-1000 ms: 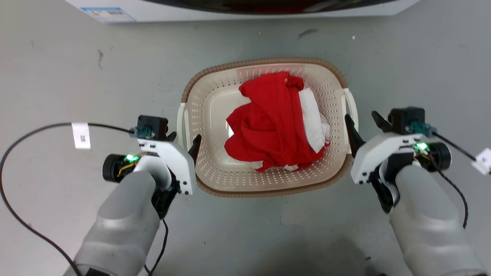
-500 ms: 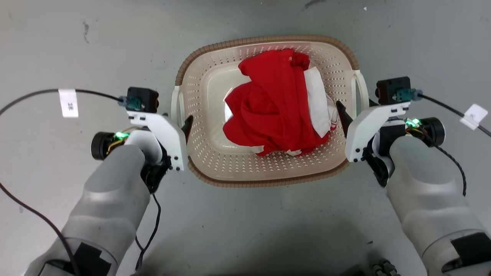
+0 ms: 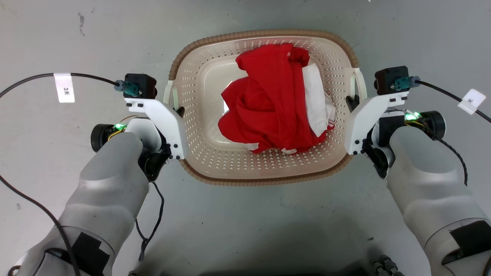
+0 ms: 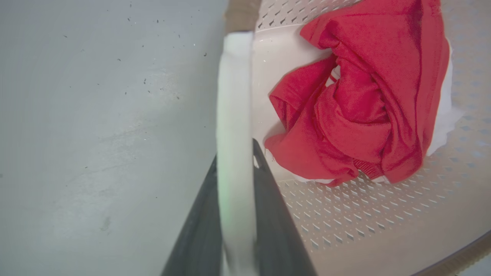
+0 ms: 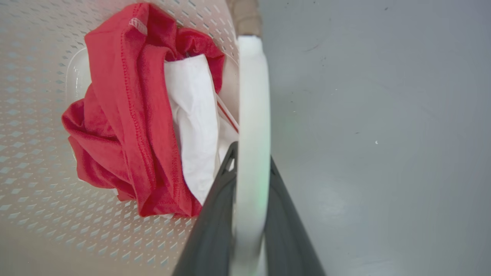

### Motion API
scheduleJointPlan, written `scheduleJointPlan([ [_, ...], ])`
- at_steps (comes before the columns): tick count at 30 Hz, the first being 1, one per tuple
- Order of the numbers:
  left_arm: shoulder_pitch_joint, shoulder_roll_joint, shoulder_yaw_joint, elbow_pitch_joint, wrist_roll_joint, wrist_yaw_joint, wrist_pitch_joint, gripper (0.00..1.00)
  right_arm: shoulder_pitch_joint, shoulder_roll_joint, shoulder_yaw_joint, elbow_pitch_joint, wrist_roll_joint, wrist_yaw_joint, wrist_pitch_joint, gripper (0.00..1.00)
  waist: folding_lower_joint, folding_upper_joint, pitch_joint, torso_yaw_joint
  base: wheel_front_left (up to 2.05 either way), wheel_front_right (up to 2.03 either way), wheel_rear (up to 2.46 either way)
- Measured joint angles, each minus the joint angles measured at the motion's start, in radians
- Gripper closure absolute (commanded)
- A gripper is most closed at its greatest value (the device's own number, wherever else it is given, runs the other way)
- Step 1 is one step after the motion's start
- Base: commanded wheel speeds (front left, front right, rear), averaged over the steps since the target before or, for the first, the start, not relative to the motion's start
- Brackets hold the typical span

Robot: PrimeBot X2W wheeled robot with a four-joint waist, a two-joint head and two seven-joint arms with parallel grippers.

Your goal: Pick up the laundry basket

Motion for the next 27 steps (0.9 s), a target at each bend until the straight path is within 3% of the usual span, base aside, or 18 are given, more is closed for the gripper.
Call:
scheduleJointPlan([
  [12, -0.001, 0.012, -0.078, 0.016, -0.084, 0.003, 0.022, 1.0, -0.001, 0.001, 0.08, 0.013, 0.08, 0.0, 0.046, 1.0, 0.0, 0.0, -0.043, 0.004, 0.0, 0.0, 0.0],
  [27, 0.063, 0.01, -0.136, 0.048, -0.208, 0.003, 0.125, 1.0, 0.067, -0.001, 0.185, 0.015, 0.204, 0.0, 0.225, 1.0, -0.0001, 0.0, -0.252, 0.011, 0.0, 0.0, 0.0],
])
